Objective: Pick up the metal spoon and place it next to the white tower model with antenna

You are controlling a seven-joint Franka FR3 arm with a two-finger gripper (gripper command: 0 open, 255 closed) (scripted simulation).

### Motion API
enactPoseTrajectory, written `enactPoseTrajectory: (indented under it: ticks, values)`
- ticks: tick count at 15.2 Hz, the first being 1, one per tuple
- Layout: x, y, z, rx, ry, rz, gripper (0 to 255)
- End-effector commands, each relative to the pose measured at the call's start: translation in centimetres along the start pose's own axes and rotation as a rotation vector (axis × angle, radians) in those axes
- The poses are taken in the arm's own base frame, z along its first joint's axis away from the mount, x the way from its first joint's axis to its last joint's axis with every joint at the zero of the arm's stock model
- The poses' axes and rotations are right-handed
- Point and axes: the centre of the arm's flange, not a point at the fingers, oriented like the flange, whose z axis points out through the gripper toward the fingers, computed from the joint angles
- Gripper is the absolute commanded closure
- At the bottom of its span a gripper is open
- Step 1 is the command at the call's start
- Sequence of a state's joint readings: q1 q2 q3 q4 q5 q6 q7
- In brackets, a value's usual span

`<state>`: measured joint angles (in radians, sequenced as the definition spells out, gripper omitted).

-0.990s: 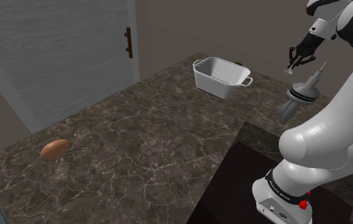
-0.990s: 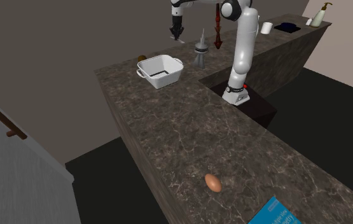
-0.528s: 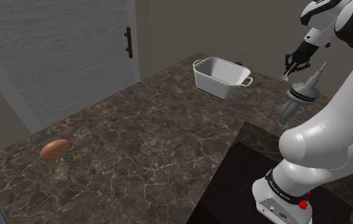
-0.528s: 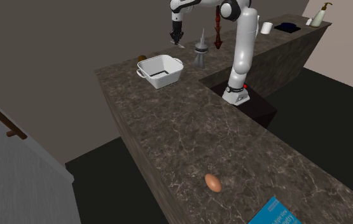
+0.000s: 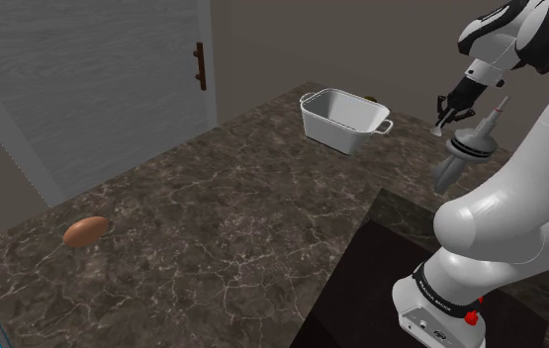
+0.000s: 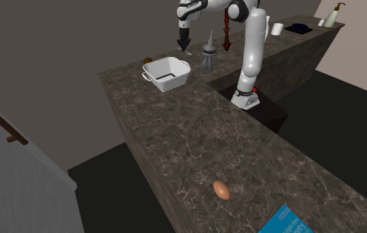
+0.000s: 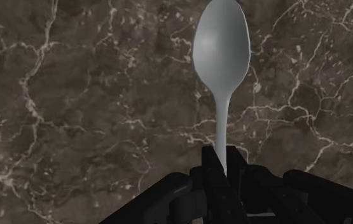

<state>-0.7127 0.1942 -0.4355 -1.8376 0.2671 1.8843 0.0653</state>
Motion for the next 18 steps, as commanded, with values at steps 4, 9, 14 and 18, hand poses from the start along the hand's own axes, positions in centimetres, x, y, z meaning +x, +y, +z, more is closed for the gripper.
enactPoseTrajectory:
  ticks: [4,9,14,18]
  values:
    - [0.5,0.5,2.6,0.0,0.001,0.0,255]
    - [0.9,0.9,5.2,0.0,0.001,0.0,255]
    - [1.2,1.2,7.2,0.0,0.001,0.0,255]
    - [1.2,1.2,7.2,0.0,0.001,0.0,255]
